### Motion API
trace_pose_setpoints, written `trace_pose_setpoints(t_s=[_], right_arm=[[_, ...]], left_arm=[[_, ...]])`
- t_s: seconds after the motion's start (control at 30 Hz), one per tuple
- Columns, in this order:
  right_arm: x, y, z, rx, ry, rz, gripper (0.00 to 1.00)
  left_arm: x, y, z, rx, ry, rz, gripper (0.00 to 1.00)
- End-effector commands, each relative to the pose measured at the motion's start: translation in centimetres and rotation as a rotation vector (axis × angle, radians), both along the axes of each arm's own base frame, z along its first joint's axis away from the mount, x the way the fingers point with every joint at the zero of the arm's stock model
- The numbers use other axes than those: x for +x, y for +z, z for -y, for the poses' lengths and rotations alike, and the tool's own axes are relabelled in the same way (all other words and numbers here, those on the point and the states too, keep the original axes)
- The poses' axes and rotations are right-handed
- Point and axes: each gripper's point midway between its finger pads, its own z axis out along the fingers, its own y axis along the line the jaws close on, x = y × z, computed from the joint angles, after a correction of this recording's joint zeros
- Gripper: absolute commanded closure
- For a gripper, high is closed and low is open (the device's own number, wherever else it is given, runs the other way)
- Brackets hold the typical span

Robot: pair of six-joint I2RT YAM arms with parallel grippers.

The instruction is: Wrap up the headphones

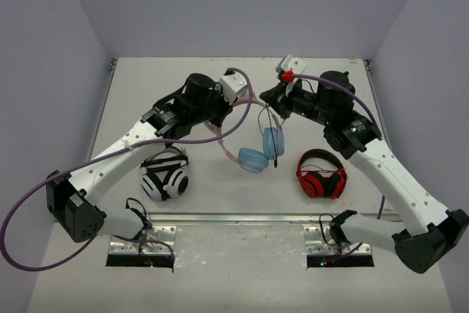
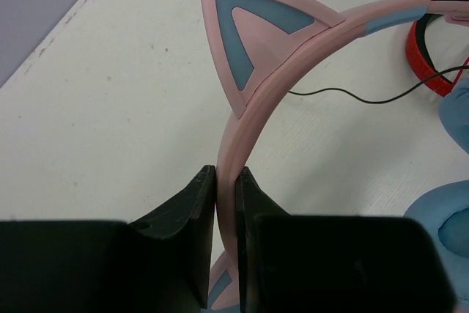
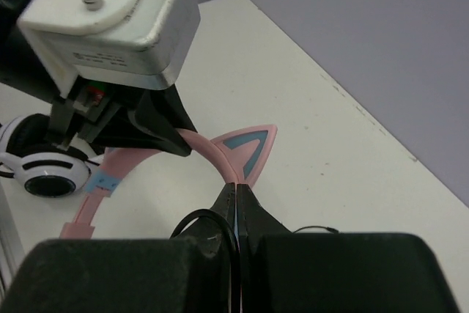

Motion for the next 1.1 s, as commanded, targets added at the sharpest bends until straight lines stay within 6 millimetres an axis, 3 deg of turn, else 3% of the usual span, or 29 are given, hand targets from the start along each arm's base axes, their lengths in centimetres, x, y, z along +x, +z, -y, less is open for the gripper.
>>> trace_pose_setpoints(t_s=[0.0, 0.1, 0.2, 0.47, 0.9, 1.07], right_arm=[[3.1, 0.9, 1.1, -0.069, -0.208, 0.042, 0.99], [5.1, 0.0, 1.9, -0.094, -0.335, 0.042, 0.99], [5.8, 0.6, 3.0, -0.074, -0.415, 0.07, 0.99], [6.1, 0.4, 2.6, -0.136, -0.366, 0.119, 0.97], [7.9, -3.8, 2.2, -0.246, -0.367, 0.066, 0.99], [7.7, -3.6, 2.6, -0.09, -0.314, -0.034, 0.94]], left_arm=[[-0.3, 5.7, 1.8, -0.15, -0.051, 0.086, 1.0], [-0.5, 5.4, 1.7, -0.137, -0.053, 0.08, 1.0], [-0.6, 4.9, 1.4, -0.122, -0.048, 0.08, 1.0], [-1.4, 4.8, 1.6, -0.121, -0.087, 0.073, 1.0], [-3.7, 8.4, 1.9, -0.23, -0.166, 0.13, 1.0], [-4.6, 11.4, 0.9, -0.321, -0.146, 0.21, 1.0]])
